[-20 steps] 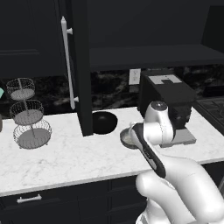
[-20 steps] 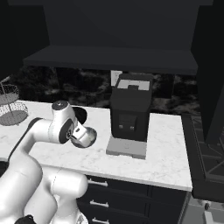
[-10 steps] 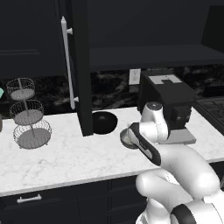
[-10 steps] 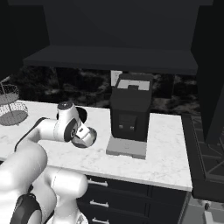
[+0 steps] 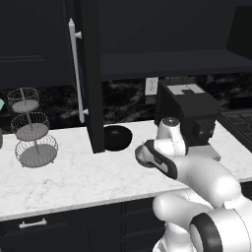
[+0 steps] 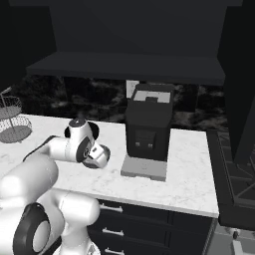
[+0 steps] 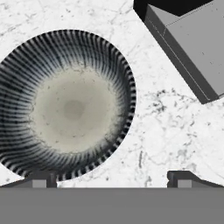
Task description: Pick up the bowls on the counter and stack them on top of one another in the open cabinet. Place the smaller bowl on top of the larger bowl.
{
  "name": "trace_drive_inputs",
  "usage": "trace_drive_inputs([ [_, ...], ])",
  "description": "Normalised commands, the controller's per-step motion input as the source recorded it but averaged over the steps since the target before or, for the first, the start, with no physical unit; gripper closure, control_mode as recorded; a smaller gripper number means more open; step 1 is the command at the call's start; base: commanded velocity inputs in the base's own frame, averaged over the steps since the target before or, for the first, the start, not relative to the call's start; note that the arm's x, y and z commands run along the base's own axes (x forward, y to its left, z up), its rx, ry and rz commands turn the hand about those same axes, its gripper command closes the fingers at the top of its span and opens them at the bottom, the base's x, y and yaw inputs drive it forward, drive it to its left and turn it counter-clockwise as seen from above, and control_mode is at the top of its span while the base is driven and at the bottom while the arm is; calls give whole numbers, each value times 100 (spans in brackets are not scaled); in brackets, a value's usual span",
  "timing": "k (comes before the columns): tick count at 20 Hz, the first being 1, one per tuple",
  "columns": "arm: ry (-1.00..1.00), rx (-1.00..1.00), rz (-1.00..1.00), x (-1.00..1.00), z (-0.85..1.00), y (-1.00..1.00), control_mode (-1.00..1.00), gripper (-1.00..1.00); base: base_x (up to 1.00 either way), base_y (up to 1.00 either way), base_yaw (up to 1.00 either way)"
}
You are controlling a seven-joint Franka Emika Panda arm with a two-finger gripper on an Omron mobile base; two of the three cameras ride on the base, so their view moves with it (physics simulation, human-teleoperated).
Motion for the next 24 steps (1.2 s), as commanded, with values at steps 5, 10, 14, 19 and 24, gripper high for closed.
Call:
trace_drive_inputs([
  [5, 0, 0, 0, 25, -26, -1, -100, -100, 0, 0, 0],
  [10, 2, 0, 0, 38, -5, -9, -100, -100, 0, 0, 0],
  [14, 9, 1, 0, 42, 0, -11, -100, -100, 0, 0, 0],
  [19, 1, 0, 0, 9, -22, -1, -100, -100, 0, 0, 0],
  [24, 0, 0, 0, 0, -41, 0, -100, -100, 0, 0, 0],
])
